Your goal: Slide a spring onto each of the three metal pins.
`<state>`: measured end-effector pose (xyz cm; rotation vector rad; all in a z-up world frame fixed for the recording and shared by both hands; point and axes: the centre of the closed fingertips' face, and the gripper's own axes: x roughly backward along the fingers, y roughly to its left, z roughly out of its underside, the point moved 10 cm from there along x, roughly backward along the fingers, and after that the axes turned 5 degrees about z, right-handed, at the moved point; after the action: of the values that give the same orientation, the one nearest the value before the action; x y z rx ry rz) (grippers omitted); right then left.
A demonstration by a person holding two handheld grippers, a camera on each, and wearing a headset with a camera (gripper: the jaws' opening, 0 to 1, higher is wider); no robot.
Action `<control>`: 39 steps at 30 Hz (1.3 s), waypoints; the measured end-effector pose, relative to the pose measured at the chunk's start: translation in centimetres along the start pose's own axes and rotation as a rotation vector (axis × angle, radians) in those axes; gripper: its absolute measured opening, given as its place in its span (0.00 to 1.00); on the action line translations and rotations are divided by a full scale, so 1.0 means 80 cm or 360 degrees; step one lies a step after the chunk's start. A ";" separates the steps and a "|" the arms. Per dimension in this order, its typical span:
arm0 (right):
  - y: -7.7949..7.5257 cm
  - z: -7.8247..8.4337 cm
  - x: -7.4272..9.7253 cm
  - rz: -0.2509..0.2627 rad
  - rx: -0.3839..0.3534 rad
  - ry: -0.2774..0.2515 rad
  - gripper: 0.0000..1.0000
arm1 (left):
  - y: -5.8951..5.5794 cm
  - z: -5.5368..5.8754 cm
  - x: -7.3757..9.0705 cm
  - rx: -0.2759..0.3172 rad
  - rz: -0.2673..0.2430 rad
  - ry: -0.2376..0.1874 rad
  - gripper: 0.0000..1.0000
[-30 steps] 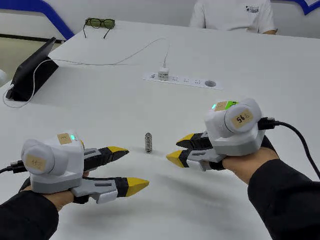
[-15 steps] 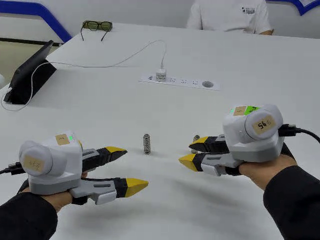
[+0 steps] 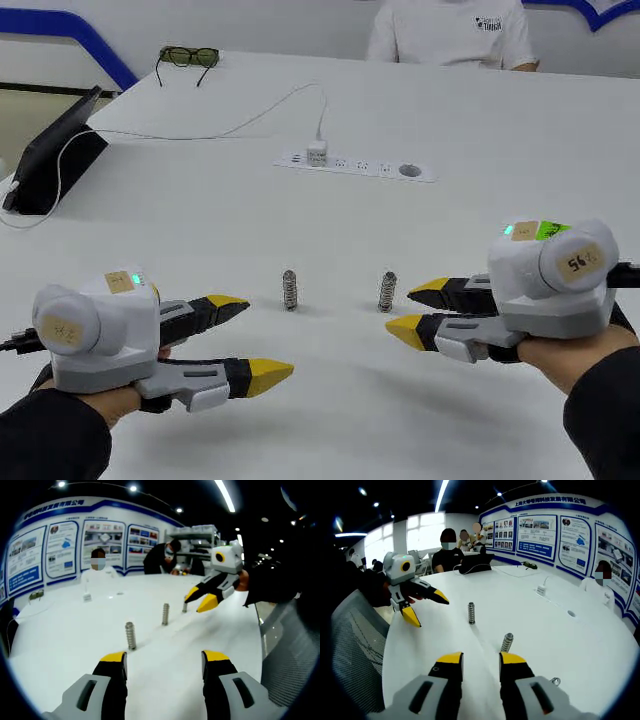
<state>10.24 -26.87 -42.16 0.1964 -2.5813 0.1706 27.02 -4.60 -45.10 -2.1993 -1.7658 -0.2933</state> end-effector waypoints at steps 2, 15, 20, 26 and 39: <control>-0.002 0.002 0.005 0.0011 -0.0008 -0.0004 0.30 | 0.000 0.000 0.000 0.0002 0.0002 0.0000 0.61; -0.018 0.021 0.036 0.0117 -0.0077 -0.0031 0.32 | -0.003 0.000 -0.001 0.0002 0.0010 0.0006 0.63; -0.023 0.029 0.048 0.0137 -0.0091 -0.0041 0.35 | -0.003 0.001 -0.001 0.0003 0.0011 0.0012 0.63; -0.029 0.041 0.060 0.0177 -0.0120 -0.0036 0.36 | -0.003 0.001 -0.001 0.0008 0.0011 0.0014 0.63; -0.034 0.061 0.081 0.0223 -0.0145 -0.0042 0.41 | -0.003 0.002 0.000 0.0009 0.0010 0.0020 0.64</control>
<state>2.77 -30.99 -42.69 -0.0164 -2.6231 0.1013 26.80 -4.53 -45.22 -2.1937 -1.7512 -0.2994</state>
